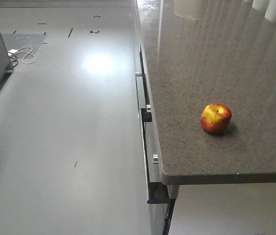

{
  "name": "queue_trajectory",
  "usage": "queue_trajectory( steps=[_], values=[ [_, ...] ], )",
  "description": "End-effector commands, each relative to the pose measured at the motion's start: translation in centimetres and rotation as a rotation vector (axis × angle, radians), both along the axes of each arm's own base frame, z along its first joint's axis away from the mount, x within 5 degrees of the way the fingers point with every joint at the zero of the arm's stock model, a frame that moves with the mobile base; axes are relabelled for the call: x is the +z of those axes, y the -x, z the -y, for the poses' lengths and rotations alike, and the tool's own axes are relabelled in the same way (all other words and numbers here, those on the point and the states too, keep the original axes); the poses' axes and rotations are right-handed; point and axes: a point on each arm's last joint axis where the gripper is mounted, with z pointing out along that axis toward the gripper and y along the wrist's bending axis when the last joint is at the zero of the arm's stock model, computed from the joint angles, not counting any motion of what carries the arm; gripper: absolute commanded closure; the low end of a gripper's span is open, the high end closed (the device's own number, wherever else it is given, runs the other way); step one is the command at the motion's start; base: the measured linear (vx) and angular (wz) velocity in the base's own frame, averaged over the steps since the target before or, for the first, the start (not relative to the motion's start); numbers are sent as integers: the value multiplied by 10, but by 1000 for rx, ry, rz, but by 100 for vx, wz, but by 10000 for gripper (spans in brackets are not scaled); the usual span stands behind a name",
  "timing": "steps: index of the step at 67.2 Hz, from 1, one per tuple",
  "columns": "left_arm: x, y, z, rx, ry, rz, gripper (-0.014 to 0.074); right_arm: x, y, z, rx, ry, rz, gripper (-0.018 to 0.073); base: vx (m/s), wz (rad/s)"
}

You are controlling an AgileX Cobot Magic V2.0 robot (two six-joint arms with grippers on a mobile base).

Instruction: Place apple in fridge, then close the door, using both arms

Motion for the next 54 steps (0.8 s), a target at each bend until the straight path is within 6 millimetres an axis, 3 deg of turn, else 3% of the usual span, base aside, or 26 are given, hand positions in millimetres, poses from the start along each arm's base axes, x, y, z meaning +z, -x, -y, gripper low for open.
queue_trajectory(
  steps=[1,54],
  values=[
    [13,3,0,1,-3,98,603,9,2,0,4,7,88,562,0,0],
    [13,3,0,1,-3,98,603,9,2,0,4,7,88,562,0,0]
  ],
)
